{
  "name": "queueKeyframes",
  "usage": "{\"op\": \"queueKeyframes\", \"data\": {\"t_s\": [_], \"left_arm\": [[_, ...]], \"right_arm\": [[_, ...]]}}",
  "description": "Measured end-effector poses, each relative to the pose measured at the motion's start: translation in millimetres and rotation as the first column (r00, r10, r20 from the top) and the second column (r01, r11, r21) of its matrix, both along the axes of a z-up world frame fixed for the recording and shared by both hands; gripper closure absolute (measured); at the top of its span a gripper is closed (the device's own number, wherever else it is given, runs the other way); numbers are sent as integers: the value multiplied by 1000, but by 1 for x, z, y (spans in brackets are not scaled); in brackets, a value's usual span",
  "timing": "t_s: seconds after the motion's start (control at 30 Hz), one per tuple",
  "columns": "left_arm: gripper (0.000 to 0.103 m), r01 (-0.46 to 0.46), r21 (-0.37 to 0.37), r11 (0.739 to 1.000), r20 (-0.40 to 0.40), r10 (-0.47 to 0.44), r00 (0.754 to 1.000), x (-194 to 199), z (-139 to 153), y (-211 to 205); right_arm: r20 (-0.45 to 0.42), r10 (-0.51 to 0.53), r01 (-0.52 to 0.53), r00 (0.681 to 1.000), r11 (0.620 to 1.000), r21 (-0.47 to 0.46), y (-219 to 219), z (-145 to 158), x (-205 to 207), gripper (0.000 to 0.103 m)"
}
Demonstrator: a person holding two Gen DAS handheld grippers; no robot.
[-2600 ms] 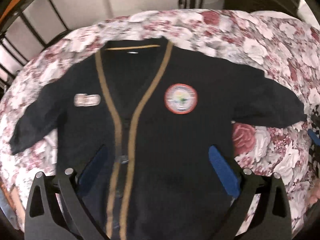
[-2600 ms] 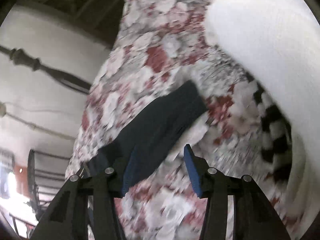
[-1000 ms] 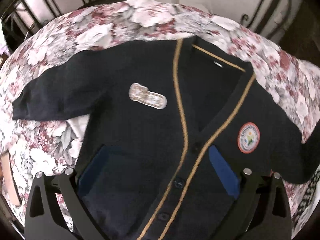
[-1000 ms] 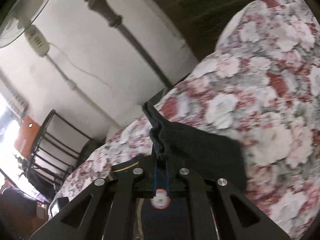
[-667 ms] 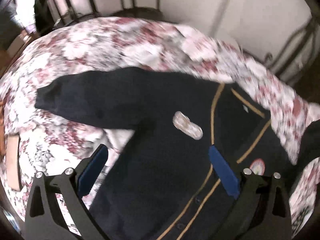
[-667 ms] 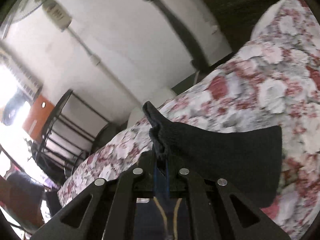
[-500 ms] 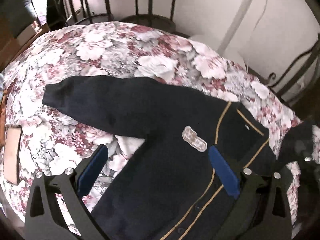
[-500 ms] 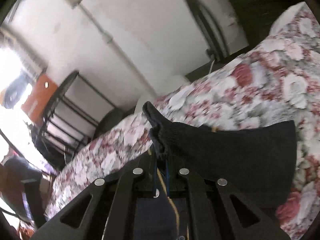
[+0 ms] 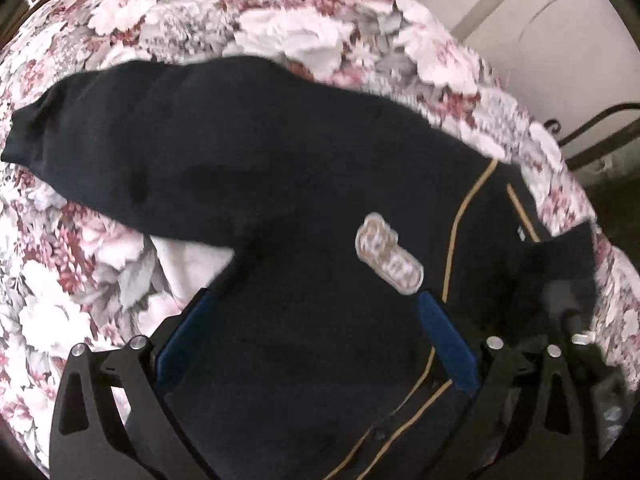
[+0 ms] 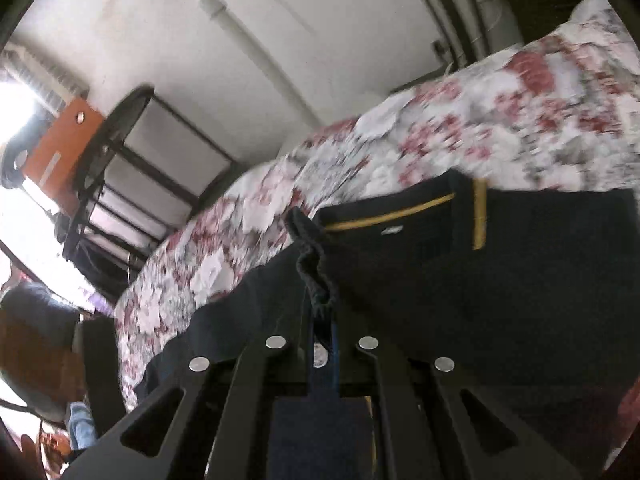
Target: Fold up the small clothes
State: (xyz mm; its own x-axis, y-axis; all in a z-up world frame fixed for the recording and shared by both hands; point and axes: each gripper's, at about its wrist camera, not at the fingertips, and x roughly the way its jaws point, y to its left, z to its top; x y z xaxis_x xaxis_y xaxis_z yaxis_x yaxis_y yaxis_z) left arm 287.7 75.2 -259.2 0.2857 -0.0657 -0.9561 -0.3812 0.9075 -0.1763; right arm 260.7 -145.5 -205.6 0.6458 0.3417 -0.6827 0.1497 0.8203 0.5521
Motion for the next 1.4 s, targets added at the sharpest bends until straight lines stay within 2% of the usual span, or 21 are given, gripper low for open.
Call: {"op": "queueKeyframes", "data": {"t_s": [0.1, 0.17, 0.23, 0.3, 0.37, 0.43, 0.53, 0.63, 0.67, 0.7, 0.77, 0.83, 0.9, 0.97, 1.03, 1.1, 1.17, 1.23, 1.3, 1.33, 1.4], "left_arm": [[6, 11, 27, 1000, -8, -11, 1000, 4, -3, -4], [6, 30, -37, 999, -10, -30, 1000, 8, -8, -6], [6, 42, -122, 992, 13, -41, 999, 12, -10, -9], [6, 71, -191, 979, 44, -64, 997, 18, -7, -15], [6, 93, -236, 967, 72, -78, 994, 20, -2, -22], [6, 95, -258, 961, 95, -72, 993, 21, 6, -26], [6, 106, -253, 962, 98, -84, 992, 21, 6, -32], [6, 116, -287, 951, 19, -115, 993, 26, -17, -36], [6, 114, -294, 949, -1, -120, 993, 25, -26, -38], [6, 110, -279, 954, -17, -120, 993, 25, -37, -42], [6, 125, -226, 966, -7, -130, 991, 19, -43, -47], [8, 177, -76, 981, -1, -178, 984, 23, -39, -64], [8, 221, 103, 970, -34, -218, 975, 26, -43, -80], [5, 203, 116, 972, -49, -199, 979, 26, -49, -82], [5, 194, 103, 976, -47, -190, 981, 27, -47, -81], [9, 171, 78, 982, -20, -170, 985, 26, -38, -76], [11, 132, 30, 991, 54, -134, 990, 23, -20, -68], [11, 151, -13, 988, 136, -148, 980, 22, -1, -69], [8, 182, 55, 982, 97, -187, 978, 25, -5, -80], [8, 215, 93, 972, 13, -217, 976, 28, -22, -89], [4, 259, 106, 960, -99, -249, 963, 29, -54, -100]], "right_arm": [[-72, 39, -37, 997, 999, 30, 4, -20, 10, 84], [-79, 19, -12, 997, 996, 93, -12, -20, 1, 80], [-32, 13, -9, 999, 992, 126, -29, -5, -10, 80], [32, -4, 2, 999, 998, 60, -50, 17, -28, 73], [56, -31, 27, 998, 998, 60, -74, 27, -40, 69], [64, -19, 8, 998, 986, 165, -93, 25, -45, 69], [62, -56, 50, 996, 993, 109, -96, 26, -50, 69], [-4, -173, 173, 985, 980, 96, -116, 11, -62, 72], [-36, -215, 217, 976, 972, 87, -128, 2, -67, 81], [-58, -239, 243, 969, 967, 75, -138, -5, -72, 89], [-83, -279, 284, 957, 957, 60, -155, -13, -78, 92], [-94, -295, 300, 951, 953, 41, -167, -17, -79, 93], [-157, -284, 282, 946, 959, -37, -173, -29, -65, 94], [-237, -300, 298, 924, 954, -45, -185, -56, -55, 103], [-249, -306, 319, 919, 947, 16, -193, -67, -57, 103], [-195, -318, 325, 928, 946, 2, -191, -52, -64, 98], [-106, -300, 297, 948, 954, -43, -179, -29, -75, 98], [-88, -276, 272, 957, 961, -52, -168, -24, -80, 98], [-154, -223, 212, 962, 973, -88, -152, -42, -83, 99], [-200, -210, 189, 957, 975, -120, -147, -54, -83, 99], [-206, -201, 177, 958, 976, -129, -149, -69, -86, 101]]}}
